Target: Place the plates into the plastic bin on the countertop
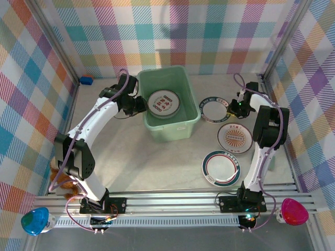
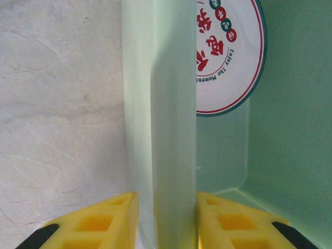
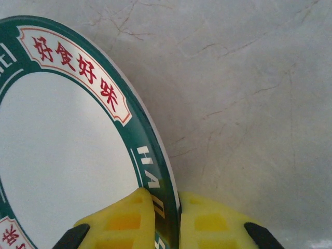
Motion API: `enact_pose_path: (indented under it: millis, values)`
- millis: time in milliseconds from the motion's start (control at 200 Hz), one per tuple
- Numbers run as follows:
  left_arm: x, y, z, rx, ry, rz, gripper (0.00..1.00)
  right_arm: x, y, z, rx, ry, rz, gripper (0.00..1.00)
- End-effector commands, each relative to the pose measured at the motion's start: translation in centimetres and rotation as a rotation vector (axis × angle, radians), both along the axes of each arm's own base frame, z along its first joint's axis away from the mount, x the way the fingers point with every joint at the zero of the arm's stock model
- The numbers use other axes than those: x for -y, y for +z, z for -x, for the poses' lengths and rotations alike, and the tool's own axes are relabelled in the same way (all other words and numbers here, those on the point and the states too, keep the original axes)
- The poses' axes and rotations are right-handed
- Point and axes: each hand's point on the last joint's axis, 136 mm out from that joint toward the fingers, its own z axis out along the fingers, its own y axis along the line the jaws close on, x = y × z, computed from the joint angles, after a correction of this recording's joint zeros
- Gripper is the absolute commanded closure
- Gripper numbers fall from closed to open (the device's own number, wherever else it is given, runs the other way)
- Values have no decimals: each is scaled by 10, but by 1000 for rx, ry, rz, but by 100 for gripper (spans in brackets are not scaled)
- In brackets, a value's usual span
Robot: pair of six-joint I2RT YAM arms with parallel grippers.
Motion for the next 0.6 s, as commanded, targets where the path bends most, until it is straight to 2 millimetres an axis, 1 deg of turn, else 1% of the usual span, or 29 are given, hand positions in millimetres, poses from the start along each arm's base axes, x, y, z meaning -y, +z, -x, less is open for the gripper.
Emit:
enact_pose_path:
  millis: [0,105,285,500,560,595]
  values:
    - [0,17,3,43,14,52,67,4,7,8,-11,-29,24,95]
    - [0,21,3,57,16,65,67,2,23,6,17,-48,9,99]
    - [3,25,8,72,5,88,65,-2,55,6,66,-86,-29,100]
    - [9,25,12,84,-13,122,60,-6,110,3,169,-144,-88,100]
    - [11,27,12,88,-27,128,58,-7,133,2,214,-162,-101,100]
    - [12,27,13,89,-35,128,56,-7,142,2,232,-173,-106,100]
